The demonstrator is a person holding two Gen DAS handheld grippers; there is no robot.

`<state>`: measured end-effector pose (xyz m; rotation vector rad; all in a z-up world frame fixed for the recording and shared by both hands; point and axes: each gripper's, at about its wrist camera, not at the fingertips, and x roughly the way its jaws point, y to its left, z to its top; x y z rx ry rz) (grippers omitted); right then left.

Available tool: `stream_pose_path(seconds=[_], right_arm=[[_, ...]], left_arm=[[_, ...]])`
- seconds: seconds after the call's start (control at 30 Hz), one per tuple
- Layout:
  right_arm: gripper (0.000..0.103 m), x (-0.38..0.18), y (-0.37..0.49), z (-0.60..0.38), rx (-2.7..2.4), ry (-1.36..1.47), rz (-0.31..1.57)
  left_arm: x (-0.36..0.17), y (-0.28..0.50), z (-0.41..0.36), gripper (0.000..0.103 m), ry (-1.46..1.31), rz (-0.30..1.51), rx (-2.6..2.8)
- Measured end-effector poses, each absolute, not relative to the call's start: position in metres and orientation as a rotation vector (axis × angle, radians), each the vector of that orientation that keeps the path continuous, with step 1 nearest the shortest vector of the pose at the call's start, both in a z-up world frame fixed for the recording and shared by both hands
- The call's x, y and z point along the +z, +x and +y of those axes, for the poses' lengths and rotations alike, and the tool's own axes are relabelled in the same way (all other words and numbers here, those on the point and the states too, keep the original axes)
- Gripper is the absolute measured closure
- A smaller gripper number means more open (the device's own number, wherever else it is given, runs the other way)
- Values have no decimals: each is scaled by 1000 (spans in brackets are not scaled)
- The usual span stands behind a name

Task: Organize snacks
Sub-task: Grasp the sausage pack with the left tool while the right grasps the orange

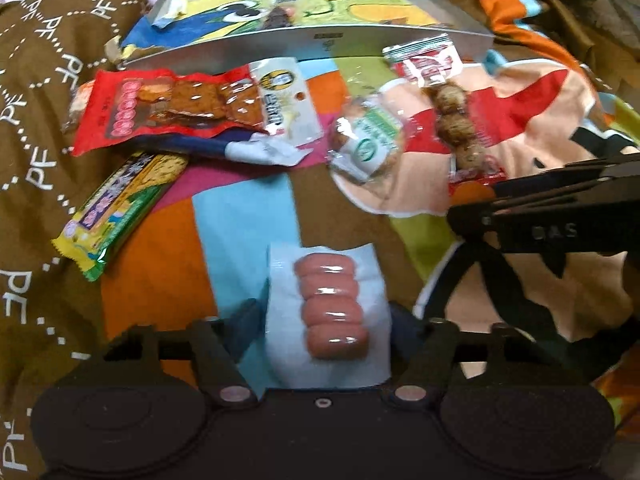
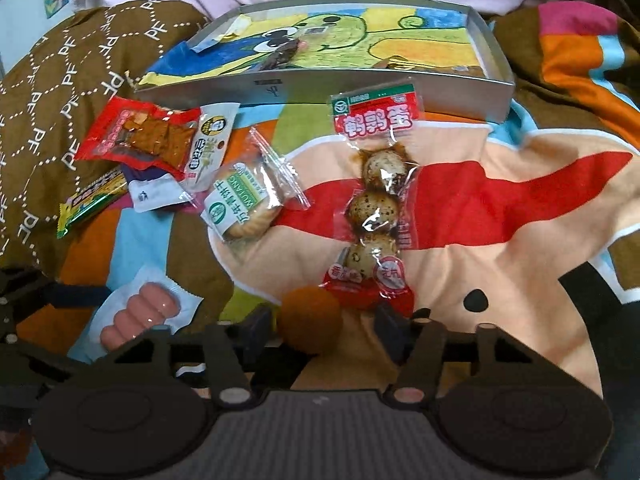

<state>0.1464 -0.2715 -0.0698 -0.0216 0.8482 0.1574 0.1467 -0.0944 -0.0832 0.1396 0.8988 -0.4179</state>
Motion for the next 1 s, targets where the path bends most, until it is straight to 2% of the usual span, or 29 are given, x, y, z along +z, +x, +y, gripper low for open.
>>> stream_pose_path(seconds=[0.33,0.4,0.47,0.77,1.0], right_arm=[[50,-75,148,-264,187,-15,865],[53,-75,148,-264,183,-11,862],[63,-76,148,-265,171,-11,858],[65,-74,146,-261,186,-31,846],[66,-64,135,-247,176,-172,760]], left_arm=[[-84,148,-96,39,140,902,-431],[-85,149,-95,39,131,908,-432],[-84,149,-94,40,122,910,-432],[-79,146,-89,47,54,901,-412],[-73,142,-80,47,-94,902,-423]])
